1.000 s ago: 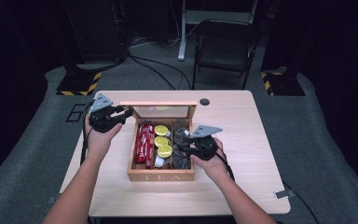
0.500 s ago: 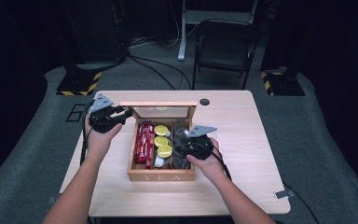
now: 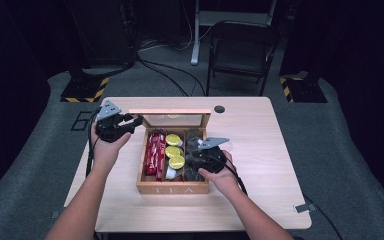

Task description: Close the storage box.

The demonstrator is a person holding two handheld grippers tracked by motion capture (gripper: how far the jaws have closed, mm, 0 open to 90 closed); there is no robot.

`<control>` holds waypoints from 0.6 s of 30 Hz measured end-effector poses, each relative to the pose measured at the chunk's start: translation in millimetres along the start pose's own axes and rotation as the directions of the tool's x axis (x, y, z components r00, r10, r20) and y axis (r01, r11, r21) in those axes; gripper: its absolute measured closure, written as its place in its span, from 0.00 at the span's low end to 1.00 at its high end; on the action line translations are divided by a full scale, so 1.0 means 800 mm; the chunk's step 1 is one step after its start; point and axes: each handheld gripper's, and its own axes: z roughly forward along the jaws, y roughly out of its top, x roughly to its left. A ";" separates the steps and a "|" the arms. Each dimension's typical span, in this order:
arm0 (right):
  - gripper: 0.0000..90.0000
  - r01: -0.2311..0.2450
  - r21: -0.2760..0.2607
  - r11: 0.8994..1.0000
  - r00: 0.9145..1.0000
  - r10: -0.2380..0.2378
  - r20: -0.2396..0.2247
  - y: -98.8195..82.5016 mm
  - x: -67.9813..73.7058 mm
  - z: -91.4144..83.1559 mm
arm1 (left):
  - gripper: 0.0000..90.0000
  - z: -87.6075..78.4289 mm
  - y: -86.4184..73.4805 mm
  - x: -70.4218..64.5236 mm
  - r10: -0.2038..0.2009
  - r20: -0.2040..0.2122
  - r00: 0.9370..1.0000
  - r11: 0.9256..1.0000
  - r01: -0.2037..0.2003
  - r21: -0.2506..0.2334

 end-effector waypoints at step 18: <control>0.74 0.017 0.042 0.999 1.000 -0.017 -0.011 -0.009 0.000 0.011 | 0.68 0.000 0.000 0.000 0.002 -0.002 1.000 1.000 -0.002 0.000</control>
